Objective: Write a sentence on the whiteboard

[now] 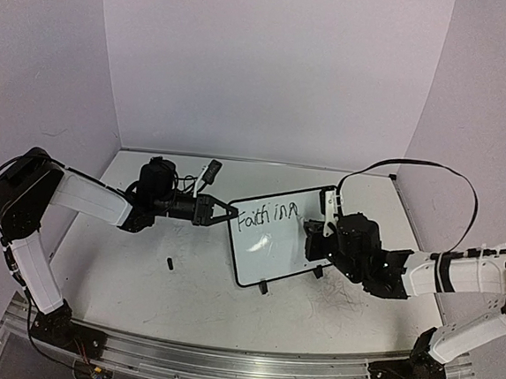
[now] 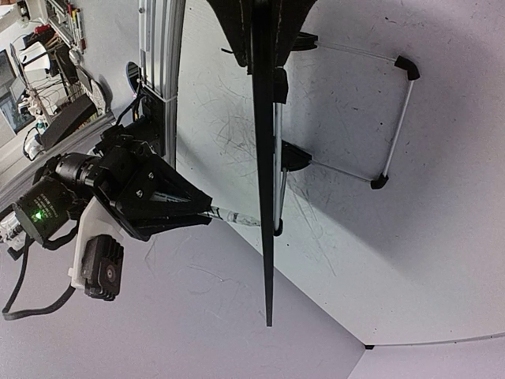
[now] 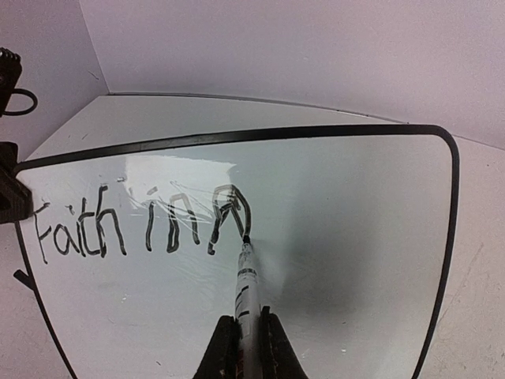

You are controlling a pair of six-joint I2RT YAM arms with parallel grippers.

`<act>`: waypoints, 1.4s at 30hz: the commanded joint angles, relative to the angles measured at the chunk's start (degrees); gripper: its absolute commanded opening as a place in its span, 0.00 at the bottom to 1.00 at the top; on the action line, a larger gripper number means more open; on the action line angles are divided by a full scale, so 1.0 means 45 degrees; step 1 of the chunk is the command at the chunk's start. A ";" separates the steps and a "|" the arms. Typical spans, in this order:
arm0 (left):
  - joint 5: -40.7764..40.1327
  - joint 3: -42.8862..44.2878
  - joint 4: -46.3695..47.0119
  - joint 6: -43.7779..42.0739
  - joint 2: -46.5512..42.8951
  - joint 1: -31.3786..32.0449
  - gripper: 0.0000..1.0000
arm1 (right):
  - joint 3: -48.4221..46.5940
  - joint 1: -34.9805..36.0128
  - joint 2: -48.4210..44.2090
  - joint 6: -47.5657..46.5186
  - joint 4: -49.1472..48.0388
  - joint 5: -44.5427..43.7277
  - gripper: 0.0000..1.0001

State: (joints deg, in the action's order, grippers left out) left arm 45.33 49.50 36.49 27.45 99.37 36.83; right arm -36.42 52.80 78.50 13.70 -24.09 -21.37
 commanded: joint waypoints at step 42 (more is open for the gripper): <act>0.1139 0.0384 -0.0262 0.0032 -0.0161 0.0507 0.00 | -0.0521 -0.0447 -0.0019 -0.0080 0.0214 0.0155 0.00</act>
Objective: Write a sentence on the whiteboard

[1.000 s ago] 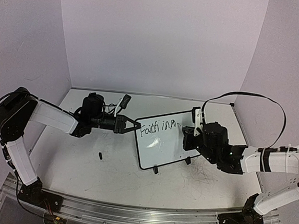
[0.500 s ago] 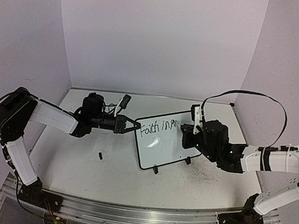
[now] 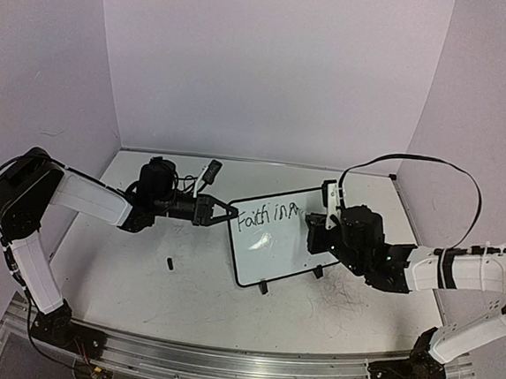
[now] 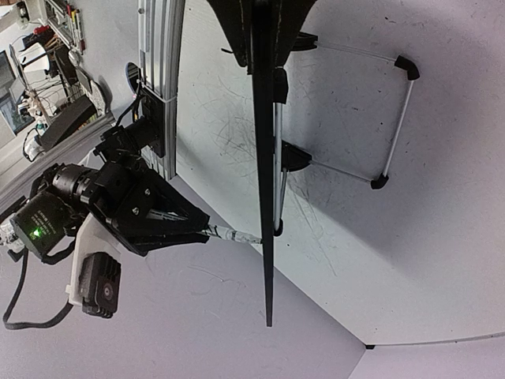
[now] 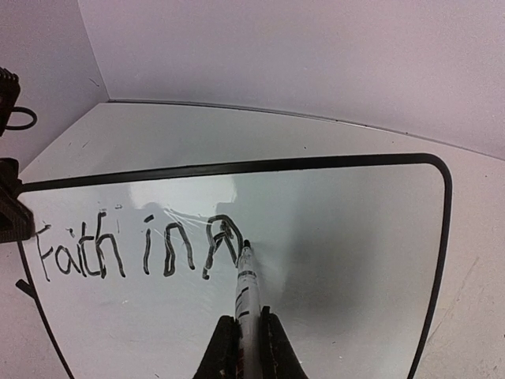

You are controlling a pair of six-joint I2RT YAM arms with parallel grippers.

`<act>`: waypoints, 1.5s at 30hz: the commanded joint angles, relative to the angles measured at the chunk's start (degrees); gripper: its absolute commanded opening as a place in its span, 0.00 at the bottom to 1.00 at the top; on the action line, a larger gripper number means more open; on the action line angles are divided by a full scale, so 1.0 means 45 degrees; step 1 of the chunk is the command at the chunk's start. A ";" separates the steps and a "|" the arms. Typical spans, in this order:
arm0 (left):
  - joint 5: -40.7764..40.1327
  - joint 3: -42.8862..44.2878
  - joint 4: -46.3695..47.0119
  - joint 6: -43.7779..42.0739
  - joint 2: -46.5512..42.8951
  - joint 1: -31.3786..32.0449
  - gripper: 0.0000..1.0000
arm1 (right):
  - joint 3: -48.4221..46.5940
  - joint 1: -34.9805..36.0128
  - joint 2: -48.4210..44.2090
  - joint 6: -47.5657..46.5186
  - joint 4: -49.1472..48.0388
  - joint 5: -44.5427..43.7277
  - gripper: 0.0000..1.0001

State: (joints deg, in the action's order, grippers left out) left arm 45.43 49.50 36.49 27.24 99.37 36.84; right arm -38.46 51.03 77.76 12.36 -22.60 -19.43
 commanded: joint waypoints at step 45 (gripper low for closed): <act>0.1102 0.0387 -0.0281 0.0048 -0.0200 0.0505 0.00 | 0.0299 -0.0062 0.0318 0.0253 -0.0701 -0.0110 0.00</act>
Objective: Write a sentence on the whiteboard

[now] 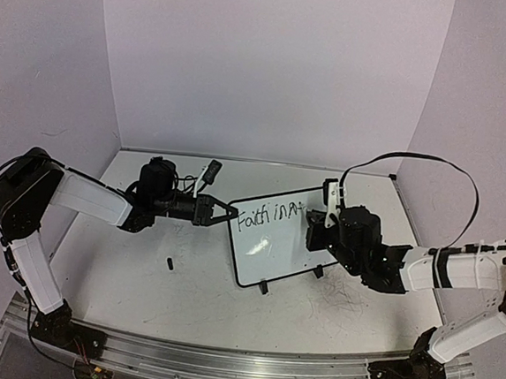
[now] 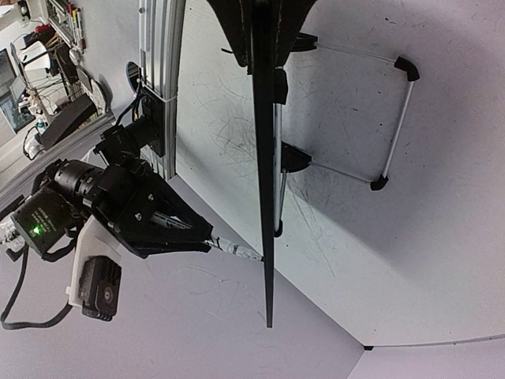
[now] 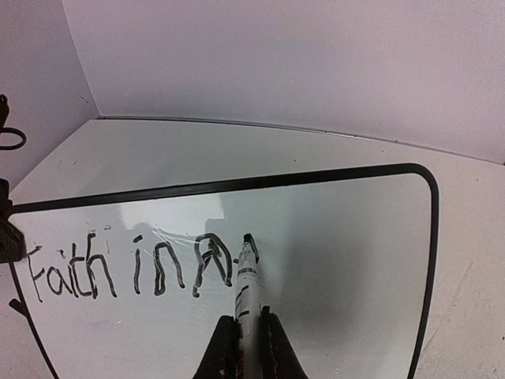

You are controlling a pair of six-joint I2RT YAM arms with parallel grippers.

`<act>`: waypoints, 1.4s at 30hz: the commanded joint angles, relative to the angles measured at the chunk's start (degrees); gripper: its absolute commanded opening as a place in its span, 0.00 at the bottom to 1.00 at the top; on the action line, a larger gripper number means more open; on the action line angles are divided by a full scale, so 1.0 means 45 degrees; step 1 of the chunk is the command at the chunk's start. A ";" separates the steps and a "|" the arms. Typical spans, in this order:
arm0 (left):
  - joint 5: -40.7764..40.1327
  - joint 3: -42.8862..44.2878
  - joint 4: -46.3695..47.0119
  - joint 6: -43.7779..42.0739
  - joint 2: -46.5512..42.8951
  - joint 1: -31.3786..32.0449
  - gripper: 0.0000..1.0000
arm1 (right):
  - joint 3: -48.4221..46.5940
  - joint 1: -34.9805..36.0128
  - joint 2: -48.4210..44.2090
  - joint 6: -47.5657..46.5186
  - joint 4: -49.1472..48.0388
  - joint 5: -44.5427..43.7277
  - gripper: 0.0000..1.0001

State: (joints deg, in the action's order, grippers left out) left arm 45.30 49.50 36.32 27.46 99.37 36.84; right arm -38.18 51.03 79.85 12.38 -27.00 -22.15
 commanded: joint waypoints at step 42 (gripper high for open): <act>0.1181 0.0405 -0.0251 0.0010 -0.0151 0.0505 0.00 | 0.0370 -0.0477 -0.0912 -0.0196 -0.0253 0.0273 0.00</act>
State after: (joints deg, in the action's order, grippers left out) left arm 45.34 49.50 36.40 27.20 99.37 36.93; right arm -34.76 49.41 75.07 12.85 -25.88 -20.90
